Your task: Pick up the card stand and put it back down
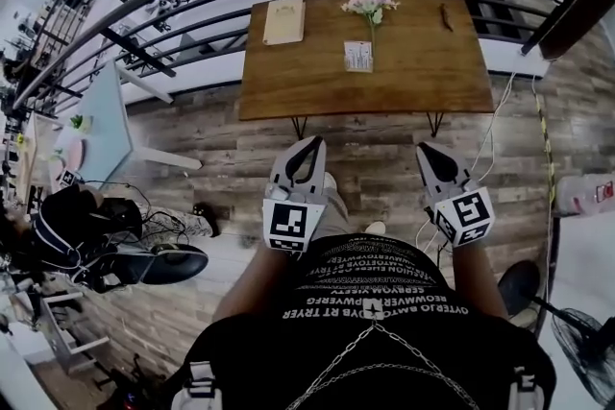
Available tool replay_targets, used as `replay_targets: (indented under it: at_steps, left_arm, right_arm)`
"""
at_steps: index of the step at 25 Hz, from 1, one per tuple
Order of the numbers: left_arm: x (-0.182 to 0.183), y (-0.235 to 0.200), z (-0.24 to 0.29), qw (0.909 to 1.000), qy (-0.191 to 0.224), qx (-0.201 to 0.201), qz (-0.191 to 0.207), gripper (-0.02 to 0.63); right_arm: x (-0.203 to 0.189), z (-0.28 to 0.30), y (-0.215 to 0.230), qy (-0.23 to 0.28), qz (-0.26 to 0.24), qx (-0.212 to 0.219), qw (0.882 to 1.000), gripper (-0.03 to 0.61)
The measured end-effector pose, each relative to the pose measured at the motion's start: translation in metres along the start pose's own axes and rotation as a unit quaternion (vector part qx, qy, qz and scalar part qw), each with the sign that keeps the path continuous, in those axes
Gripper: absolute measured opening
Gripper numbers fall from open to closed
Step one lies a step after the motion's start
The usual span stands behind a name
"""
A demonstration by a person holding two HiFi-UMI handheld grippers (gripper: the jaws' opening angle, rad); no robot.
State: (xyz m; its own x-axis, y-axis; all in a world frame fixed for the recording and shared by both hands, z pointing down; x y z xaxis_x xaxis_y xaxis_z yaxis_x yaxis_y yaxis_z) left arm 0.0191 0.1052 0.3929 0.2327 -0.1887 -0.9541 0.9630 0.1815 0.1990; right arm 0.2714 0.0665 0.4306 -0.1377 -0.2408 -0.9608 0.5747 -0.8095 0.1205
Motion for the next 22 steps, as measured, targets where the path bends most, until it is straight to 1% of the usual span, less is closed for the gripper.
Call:
replay_targets:
  at_steps: [3, 8, 12, 14, 22]
  left_arm:
    - [-0.004, -0.008, 0.007, 1.0000, -0.002, -0.006, -0.002, 0.028]
    - [-0.002, -0.024, 0.030, 0.9997, 0.010, -0.022, -0.006, 0.028]
    - [0.008, -0.030, 0.056, 0.9985, 0.025, -0.048, -0.010, 0.028]
    - [0.010, -0.038, 0.067, 0.9982, 0.027, -0.053, -0.010, 0.028]
    - [-0.001, -0.075, 0.105, 0.9982, 0.009, -0.056, -0.017, 0.028]
  right_arm:
    - [0.000, 0.011, -0.002, -0.003, 0.001, -0.001, 1.000, 0.015]
    - [0.007, 0.030, 0.000, -0.006, -0.001, -0.015, 1.000, 0.015]
    - [0.019, 0.036, 0.013, -0.013, -0.004, -0.041, 0.999, 0.015]
    - [0.023, 0.044, 0.017, -0.015, -0.002, -0.047, 0.999, 0.015]
    - [0.033, 0.095, 0.028, -0.023, 0.004, -0.041, 0.999, 0.015]
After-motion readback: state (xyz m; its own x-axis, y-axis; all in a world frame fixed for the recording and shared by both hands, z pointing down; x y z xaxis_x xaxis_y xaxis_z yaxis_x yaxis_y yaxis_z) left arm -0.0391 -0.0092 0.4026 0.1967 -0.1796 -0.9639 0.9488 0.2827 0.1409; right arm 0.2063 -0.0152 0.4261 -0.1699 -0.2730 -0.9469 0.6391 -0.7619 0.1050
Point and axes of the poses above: the fingertips, and each gripper's own axes: z forward along the fingers, y to its right, x out of its top, the point moved 7 cm from there along -z, backward along the fingers, and after that the axes turned 10 degrees about x, right-handed, at the moved point
